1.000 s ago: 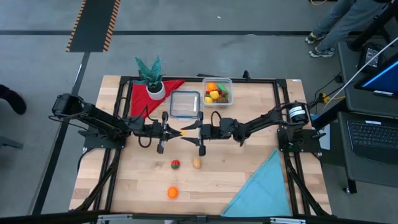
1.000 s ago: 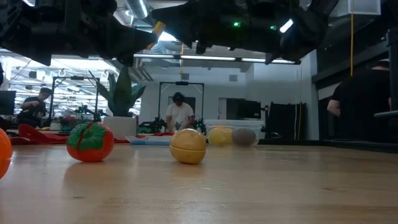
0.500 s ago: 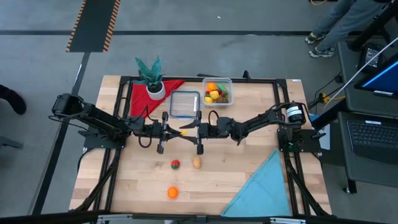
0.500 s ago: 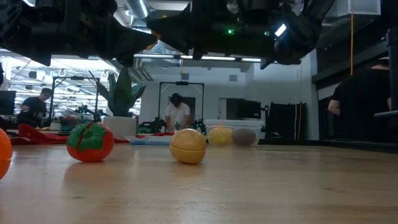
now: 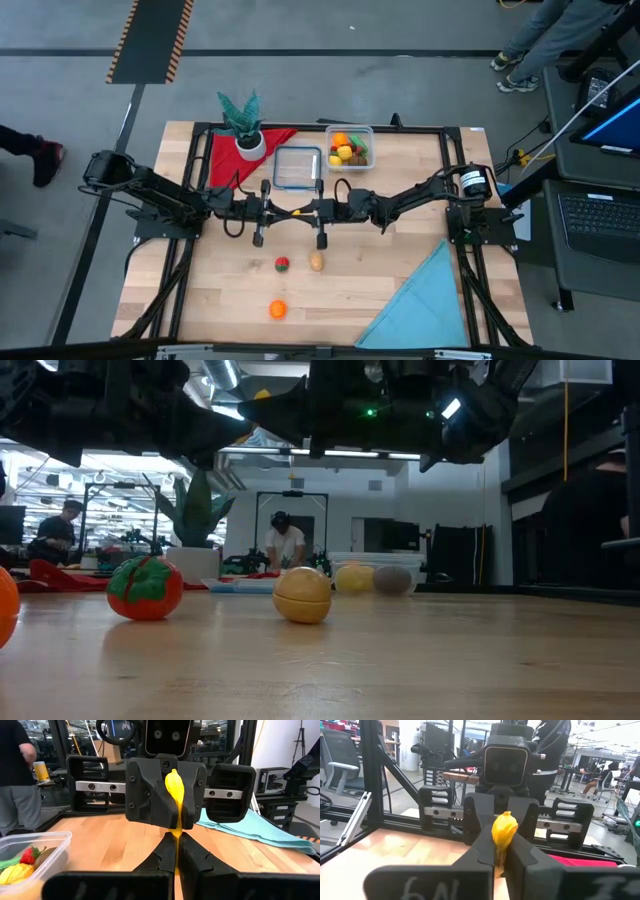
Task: Pick and placing Produce into tupperware
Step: Put the yellow squash into the transparent bin
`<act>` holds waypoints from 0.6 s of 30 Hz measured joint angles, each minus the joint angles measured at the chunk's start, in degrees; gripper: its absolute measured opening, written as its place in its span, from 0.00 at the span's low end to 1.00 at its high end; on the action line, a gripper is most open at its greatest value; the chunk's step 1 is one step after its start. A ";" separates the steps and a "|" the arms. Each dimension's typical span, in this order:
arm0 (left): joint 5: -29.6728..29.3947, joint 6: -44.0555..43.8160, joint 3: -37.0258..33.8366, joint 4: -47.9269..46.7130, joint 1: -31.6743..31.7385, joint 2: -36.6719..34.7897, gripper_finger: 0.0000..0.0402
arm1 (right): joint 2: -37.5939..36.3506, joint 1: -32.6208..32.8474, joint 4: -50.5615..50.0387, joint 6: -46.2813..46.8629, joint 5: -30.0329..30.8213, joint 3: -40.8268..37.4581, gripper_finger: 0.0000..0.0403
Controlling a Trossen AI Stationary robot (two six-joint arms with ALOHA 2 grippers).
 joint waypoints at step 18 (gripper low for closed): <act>-0.14 0.35 -0.02 -0.76 0.00 -1.90 0.23 | -0.02 -0.37 -0.05 0.24 -1.34 0.00 0.04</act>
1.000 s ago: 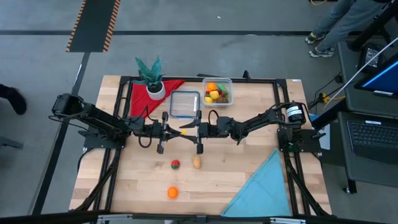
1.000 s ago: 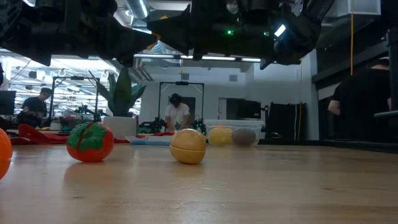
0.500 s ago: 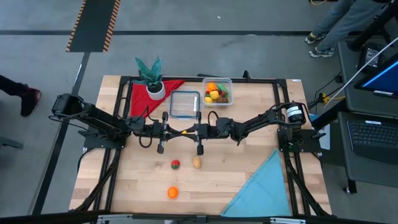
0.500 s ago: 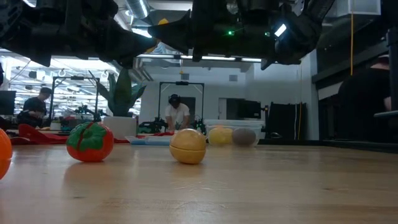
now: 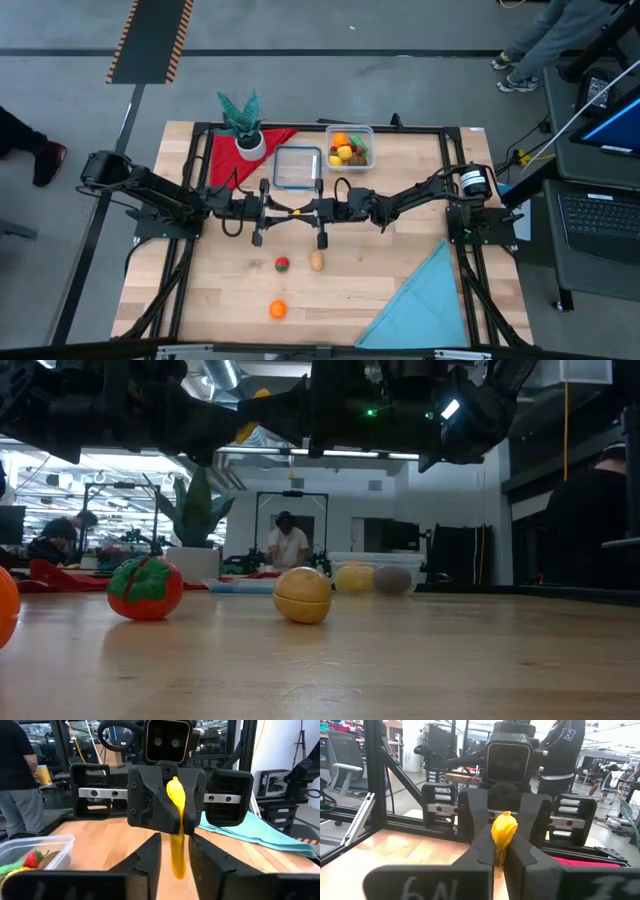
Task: Pick and placing Produce into tupperware
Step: Put the yellow squash into the transparent bin
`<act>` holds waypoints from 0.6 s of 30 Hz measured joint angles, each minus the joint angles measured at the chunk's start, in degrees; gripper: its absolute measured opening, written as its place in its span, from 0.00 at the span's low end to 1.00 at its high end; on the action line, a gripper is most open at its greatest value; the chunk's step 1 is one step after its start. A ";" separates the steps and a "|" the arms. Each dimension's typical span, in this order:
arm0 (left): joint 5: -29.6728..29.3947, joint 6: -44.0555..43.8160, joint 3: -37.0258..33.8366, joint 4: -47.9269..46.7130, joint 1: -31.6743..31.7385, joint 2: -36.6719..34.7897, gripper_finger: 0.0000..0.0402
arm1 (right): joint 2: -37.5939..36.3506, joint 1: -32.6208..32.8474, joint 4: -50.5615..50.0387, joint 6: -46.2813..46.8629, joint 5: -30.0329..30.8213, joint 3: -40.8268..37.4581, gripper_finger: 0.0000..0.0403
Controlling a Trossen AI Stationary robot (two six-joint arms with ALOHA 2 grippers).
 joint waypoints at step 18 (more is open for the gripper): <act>-0.32 4.11 0.00 -7.07 -0.02 -2.22 0.45 | -4.90 -1.32 -9.38 0.02 0.07 -0.09 0.04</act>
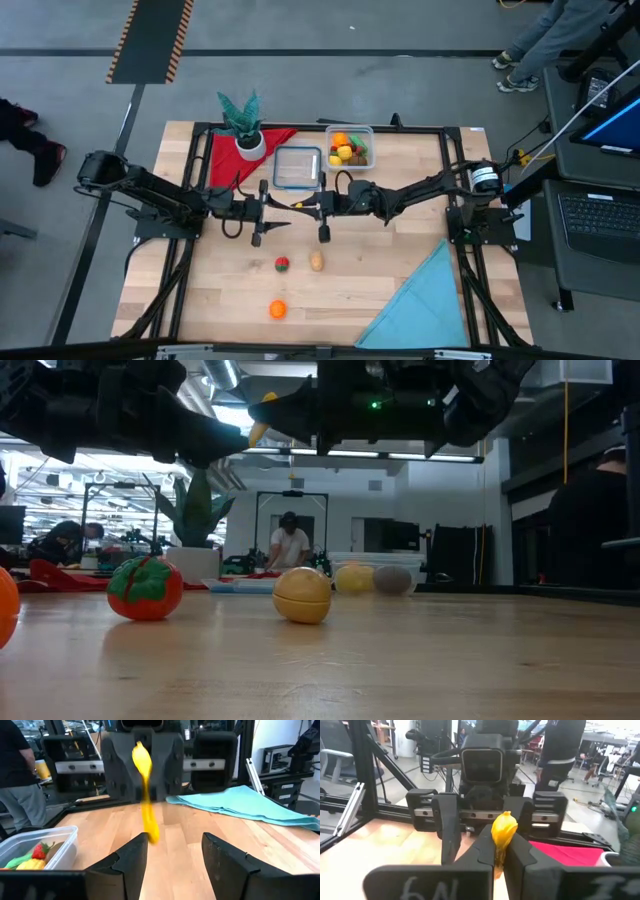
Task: Pick and placing Produce into tupperware
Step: Put the yellow squash into the transparent bin
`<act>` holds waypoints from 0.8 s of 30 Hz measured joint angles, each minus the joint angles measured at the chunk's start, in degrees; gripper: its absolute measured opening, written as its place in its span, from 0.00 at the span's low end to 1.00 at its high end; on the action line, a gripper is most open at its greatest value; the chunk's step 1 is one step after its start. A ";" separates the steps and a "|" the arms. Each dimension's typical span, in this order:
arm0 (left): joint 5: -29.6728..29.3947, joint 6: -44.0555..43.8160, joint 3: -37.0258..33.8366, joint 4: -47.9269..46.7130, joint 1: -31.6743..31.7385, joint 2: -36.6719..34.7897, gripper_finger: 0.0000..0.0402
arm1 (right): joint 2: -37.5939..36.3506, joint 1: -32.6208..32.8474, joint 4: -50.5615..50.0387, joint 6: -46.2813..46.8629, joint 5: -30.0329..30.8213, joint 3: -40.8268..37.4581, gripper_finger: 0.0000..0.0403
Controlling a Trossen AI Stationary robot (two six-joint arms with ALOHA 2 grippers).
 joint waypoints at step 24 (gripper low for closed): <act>0.03 -1.46 0.00 -3.13 -0.13 -2.42 0.44 | -6.09 -4.29 -10.01 4.53 0.05 0.00 0.04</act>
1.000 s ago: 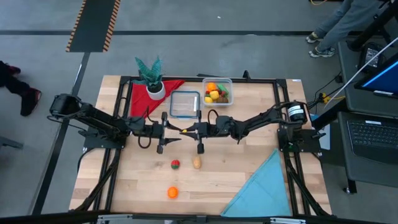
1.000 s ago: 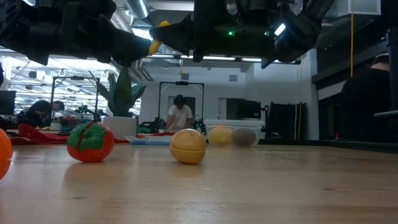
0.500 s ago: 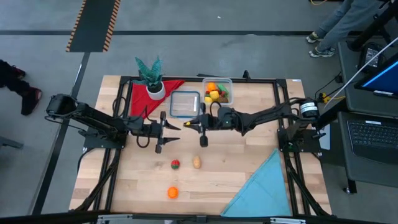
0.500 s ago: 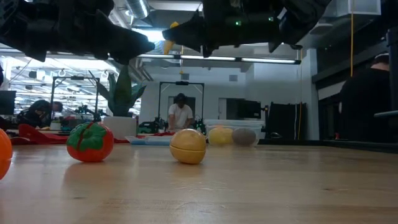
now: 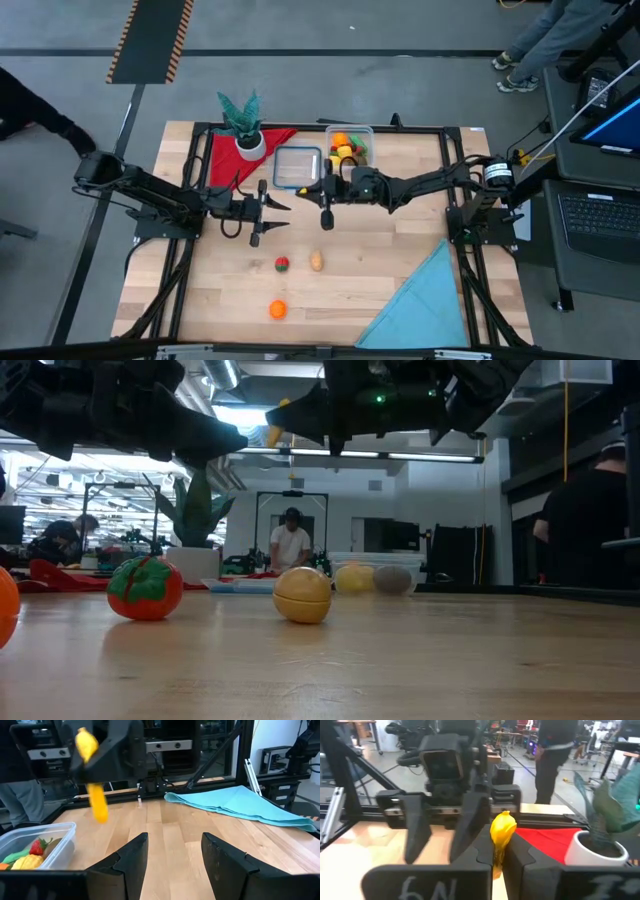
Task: Pick and placing Produce into tupperware
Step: Put the yellow squash into the transparent bin
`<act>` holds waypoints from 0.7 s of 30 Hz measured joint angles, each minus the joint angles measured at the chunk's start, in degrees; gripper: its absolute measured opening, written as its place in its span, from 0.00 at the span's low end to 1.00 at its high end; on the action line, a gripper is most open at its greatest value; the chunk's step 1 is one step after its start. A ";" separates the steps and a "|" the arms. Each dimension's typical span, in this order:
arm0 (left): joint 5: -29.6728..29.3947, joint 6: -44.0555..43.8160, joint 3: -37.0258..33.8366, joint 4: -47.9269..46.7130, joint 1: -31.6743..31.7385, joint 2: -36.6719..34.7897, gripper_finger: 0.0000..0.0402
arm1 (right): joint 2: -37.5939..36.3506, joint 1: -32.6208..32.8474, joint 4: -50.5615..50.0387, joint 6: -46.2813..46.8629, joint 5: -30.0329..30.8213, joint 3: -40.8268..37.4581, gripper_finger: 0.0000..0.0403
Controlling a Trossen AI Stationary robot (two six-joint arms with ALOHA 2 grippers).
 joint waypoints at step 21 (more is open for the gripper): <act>-0.13 -0.15 0.00 0.34 0.26 0.02 0.44 | -13.98 0.04 17.53 -1.07 3.90 -23.99 0.04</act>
